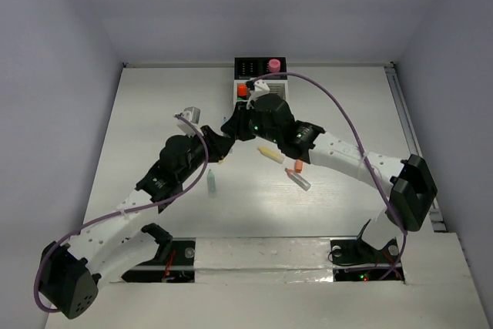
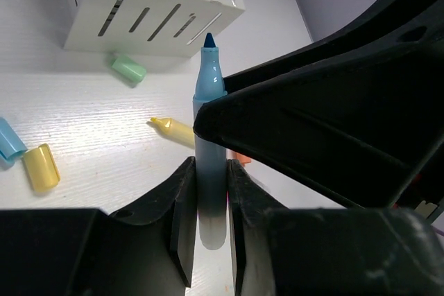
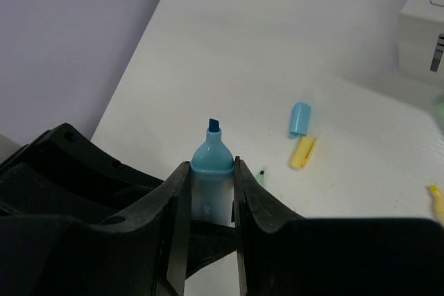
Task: Sort the stationery into containers
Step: Pick up the pen from the center of the board, then close the pen cap on the pen.
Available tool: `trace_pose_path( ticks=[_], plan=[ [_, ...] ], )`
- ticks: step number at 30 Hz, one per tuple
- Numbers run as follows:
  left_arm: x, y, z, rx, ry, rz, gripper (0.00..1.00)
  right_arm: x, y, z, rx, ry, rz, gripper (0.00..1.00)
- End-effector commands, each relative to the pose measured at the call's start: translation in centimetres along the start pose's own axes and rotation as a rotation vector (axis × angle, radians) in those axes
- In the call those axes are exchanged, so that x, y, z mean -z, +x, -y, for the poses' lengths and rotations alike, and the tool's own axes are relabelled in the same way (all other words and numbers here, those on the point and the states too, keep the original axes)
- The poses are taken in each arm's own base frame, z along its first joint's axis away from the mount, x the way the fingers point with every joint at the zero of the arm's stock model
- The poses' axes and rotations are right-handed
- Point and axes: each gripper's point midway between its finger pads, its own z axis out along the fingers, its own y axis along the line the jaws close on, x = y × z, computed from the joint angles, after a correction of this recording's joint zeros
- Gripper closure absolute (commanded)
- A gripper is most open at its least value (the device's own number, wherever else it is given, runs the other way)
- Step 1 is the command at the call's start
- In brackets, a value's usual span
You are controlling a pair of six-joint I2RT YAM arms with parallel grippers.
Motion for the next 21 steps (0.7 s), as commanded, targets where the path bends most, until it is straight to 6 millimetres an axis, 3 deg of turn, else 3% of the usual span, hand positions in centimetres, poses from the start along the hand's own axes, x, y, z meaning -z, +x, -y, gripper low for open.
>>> trace_pose_path(
  ticks=[1, 3, 4, 5, 7, 10, 12, 14, 17, 21],
  plan=[
    [0.4, -1.3, 0.6, -0.009, 0.02, 0.053, 1.0, 1.0, -1.6, -2.4, -0.007, -0.081, 0.045, 0.85],
    [1.1, -1.8, 1.0, -0.02, 0.027, 0.06, 1.0, 1.5, -2.3, -2.8, 0.006, -0.088, 0.058, 0.72],
    [1.4, -2.1, 1.3, -0.026, 0.034, 0.064, 1.0, 1.8, -2.3, -2.8, 0.016, -0.087, 0.052, 0.58],
    [2.1, -2.1, 1.4, -0.037, 0.033, 0.054, 1.0, 2.2, -2.7, -3.0, 0.025, -0.091, 0.06, 0.52],
    [2.8, -2.8, 1.7, -0.067, 0.029, 0.06, 1.0, 3.9, -4.1, -3.5, 0.048, -0.145, 0.069, 0.37],
    [4.2, -3.5, 2.3, -0.096, 0.032, 0.06, 1.0, 5.7, -5.3, -3.8, 0.09, -0.202, 0.078, 0.32],
    [5.1, -4.5, 2.5, -0.118, 0.018, 0.063, 1.0, 7.1, -5.7, -4.6, 0.145, -0.243, 0.086, 0.32],
    [5.7, -5.0, 2.3, -0.157, -0.006, 0.058, 1.0, 7.3, -5.5, -4.1, 0.17, -0.236, 0.067, 0.35],
    [6.7, -7.4, 3.8, -0.205, 0.04, 0.102, 1.0, 6.4, -3.9, -2.9, 0.2, -0.197, -0.002, 0.44],
    [9.0, -10.3, 8.3, -0.255, 0.275, 0.195, 1.0, 3.4, -1.6, -1.5, 0.227, -0.173, -0.088, 0.51]
  ],
)
